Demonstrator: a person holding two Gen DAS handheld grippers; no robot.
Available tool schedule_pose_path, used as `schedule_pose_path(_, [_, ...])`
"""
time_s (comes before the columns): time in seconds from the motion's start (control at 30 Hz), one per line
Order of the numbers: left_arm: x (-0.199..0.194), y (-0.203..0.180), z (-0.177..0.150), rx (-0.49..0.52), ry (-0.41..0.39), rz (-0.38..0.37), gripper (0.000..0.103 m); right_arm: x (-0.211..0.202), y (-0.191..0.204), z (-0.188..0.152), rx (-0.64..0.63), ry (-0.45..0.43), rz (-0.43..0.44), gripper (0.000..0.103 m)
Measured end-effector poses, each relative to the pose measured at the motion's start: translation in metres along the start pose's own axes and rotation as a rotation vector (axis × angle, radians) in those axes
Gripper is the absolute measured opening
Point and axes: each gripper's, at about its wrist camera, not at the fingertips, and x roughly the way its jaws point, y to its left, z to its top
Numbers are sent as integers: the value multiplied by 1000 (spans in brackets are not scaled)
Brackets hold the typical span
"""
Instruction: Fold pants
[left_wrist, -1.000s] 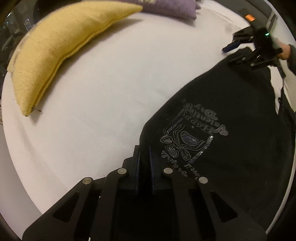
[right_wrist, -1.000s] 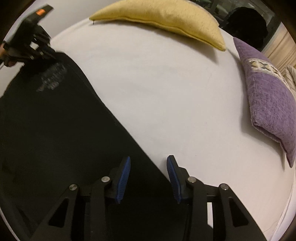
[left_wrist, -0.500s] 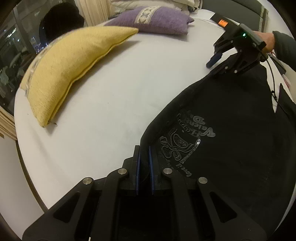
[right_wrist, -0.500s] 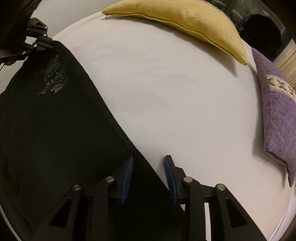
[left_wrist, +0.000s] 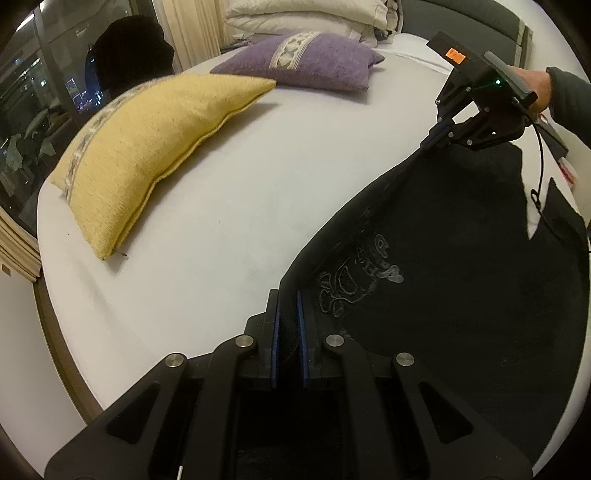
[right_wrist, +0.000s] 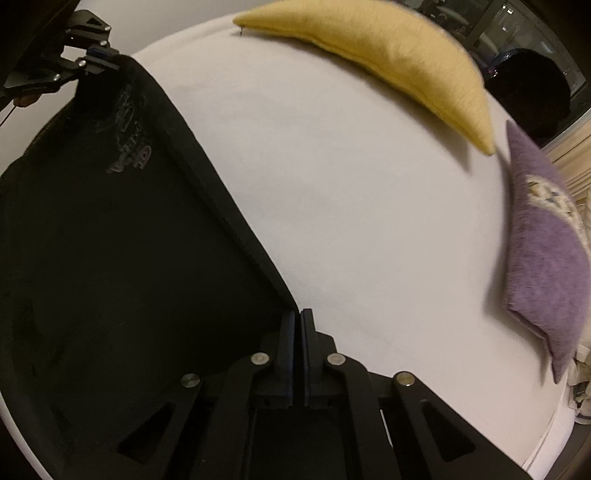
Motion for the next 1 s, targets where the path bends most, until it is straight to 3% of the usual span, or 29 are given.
schedule_pose_path(0.3, [-80, -35, 6, 33, -74, -23, 7, -70, 30, -19, -36, -4, -50, 3])
schedule_pose_path(0.53, [-146, -87, -8, 74, -126, -57, 7, -126, 68, -58, -62, -21, -91, 3])
schedule_pose_path(0.8, [-204, -171, -53, 133, -139, -146, 7, -170, 131, -114, -97, -11, -120, 3])
schedule_pose_path(1.0, [-205, -230, -105, 148, -98, -214, 7, -171, 180, -164, -61, -15, -99, 3])
